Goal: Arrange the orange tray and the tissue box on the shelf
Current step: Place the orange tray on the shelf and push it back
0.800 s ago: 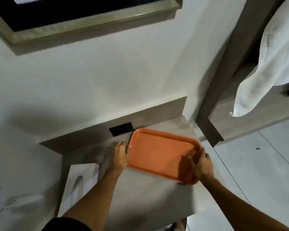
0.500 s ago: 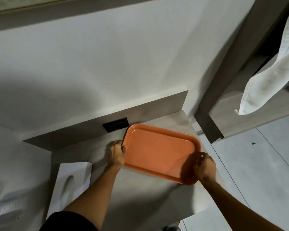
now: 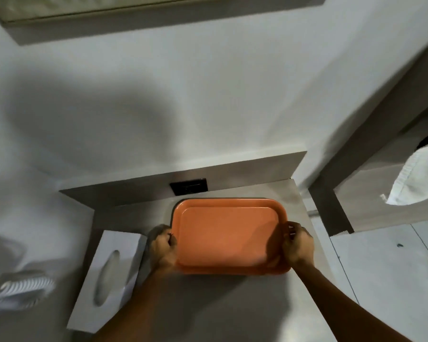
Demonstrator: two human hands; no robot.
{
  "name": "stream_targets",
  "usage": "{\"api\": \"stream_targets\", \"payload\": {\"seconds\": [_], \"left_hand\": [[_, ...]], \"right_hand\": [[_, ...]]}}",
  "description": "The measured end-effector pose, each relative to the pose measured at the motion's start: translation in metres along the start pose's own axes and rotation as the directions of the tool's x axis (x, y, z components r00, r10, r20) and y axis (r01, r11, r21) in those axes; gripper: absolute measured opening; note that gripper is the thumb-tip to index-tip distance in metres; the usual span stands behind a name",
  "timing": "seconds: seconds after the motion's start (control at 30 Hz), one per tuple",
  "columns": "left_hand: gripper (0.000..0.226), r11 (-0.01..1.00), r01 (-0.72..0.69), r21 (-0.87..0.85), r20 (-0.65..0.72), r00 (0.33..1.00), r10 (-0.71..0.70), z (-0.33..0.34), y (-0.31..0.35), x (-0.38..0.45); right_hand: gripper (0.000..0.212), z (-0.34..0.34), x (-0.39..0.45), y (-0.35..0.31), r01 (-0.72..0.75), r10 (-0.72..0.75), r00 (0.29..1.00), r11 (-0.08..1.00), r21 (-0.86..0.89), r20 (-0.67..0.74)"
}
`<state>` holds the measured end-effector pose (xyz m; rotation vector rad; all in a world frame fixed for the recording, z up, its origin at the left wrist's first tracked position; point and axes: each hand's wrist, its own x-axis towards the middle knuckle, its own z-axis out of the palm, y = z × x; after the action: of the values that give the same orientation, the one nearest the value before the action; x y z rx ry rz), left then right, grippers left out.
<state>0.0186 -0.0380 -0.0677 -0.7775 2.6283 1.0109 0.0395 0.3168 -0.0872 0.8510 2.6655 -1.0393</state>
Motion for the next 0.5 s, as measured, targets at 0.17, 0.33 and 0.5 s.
{"api": "stream_targets", "payload": {"seconds": [0.17,0.33,0.5], "left_hand": [[0.024,0.999,0.004,-0.033,-0.113,0.994,-0.008,-0.007,-0.022,-0.002],[0.022,0.996,0.000,-0.086,-0.132,0.991,-0.012,-0.003,-0.027,0.010],[0.029,1.000,0.002,-0.029,-0.163,0.987,-0.007,0.004,-0.033,0.005]], "right_hand": [[0.034,0.013,0.027,-0.030,0.088,-0.087,0.994,0.996,-0.024,0.063],[0.034,0.023,0.037,-0.026,0.083,-0.082,0.995,0.996,-0.024,0.060],[0.034,0.029,0.037,-0.018,0.080,-0.081,0.996,0.997,0.019,0.034]]}}
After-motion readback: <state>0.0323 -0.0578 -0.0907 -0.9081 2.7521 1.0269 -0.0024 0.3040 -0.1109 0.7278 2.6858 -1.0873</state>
